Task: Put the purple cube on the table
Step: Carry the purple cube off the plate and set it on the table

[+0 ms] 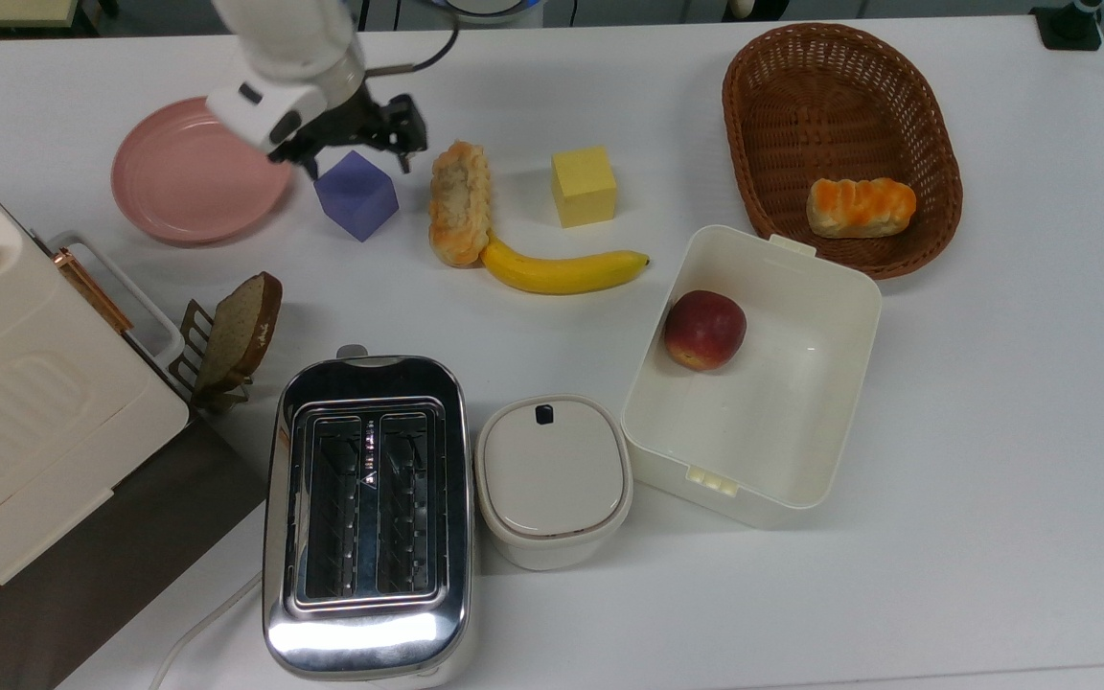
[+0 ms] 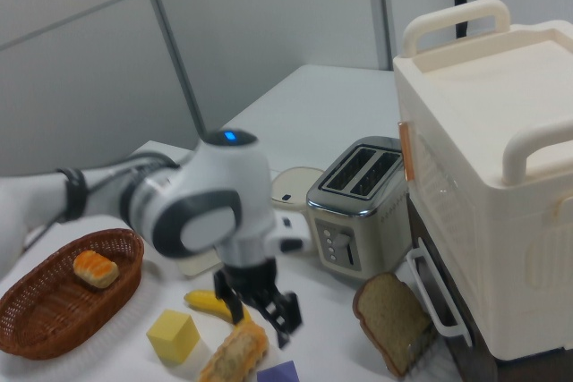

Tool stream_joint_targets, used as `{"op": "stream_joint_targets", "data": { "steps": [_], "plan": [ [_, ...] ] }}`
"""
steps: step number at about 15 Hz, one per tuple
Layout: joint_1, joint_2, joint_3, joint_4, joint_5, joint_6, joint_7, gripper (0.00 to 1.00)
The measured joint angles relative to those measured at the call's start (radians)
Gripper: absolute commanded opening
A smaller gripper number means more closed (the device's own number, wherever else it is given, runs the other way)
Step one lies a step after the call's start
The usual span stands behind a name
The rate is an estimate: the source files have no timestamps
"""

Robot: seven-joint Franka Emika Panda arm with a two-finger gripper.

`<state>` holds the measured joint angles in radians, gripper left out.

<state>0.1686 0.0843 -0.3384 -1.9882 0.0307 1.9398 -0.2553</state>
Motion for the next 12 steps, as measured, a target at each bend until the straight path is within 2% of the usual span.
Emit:
{"op": "stream_joint_targets", "data": {
  "steps": [3,5,7,12],
  "plan": [
    [-0.003,-0.041,0.108,0.121,-0.044,-0.192,0.175,1.0],
    [-0.034,-0.075,0.189,0.196,-0.053,-0.268,0.227,1.0],
    [-0.085,-0.112,0.251,0.229,-0.054,-0.291,0.238,1.0],
    [-0.177,-0.133,0.303,0.233,-0.025,-0.293,0.238,1.0]
  ]
}}
